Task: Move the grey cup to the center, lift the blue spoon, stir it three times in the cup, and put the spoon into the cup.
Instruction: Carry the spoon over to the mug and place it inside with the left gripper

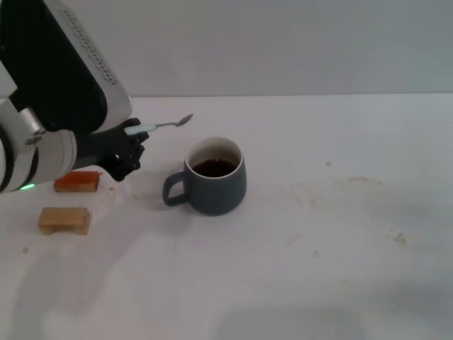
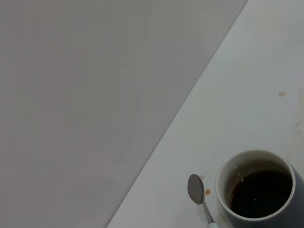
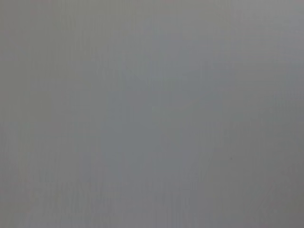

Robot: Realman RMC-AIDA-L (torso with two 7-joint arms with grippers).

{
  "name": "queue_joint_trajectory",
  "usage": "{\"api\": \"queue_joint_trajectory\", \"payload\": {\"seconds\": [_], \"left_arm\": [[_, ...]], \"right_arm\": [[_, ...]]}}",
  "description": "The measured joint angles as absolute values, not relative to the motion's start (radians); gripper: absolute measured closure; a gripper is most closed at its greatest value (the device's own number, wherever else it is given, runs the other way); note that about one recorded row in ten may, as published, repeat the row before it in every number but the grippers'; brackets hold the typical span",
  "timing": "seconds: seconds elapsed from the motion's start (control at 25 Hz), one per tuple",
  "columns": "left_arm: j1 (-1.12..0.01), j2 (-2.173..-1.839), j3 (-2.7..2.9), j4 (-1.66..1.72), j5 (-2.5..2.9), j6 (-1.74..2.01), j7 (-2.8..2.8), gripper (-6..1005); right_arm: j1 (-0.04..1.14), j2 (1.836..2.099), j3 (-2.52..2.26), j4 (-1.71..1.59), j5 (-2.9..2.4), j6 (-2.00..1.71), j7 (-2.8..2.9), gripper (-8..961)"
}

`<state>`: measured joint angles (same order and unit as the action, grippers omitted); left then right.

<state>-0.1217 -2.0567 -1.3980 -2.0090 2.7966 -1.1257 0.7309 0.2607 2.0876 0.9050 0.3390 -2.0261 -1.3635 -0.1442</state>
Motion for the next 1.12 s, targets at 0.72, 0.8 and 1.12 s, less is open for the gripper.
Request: {"api": "queue_joint_trajectory", "payload": {"seconds": [0.72,0.8,1.12], "left_arm": [[-0.149,-2.057,-1.351,-2.005,2.804,-1.189,0.752,861],[-0.153,-2.058,-1.350,-1.985,2.804,-1.191,0.769,861],[-0.167,-2.059,-1.349,-1.940,2.804,-1.189,0.793,861]], "right_arm": [[0.266,2.085,0.908,0.334,-2.026,-1.363,-0.144,955],[0.266,2.085,0.906,0.335,-2.026,-1.363,-0.144,955],[0.260,2.086,0.902,0.339,-2.026,-1.362,-0.144,955]]}}
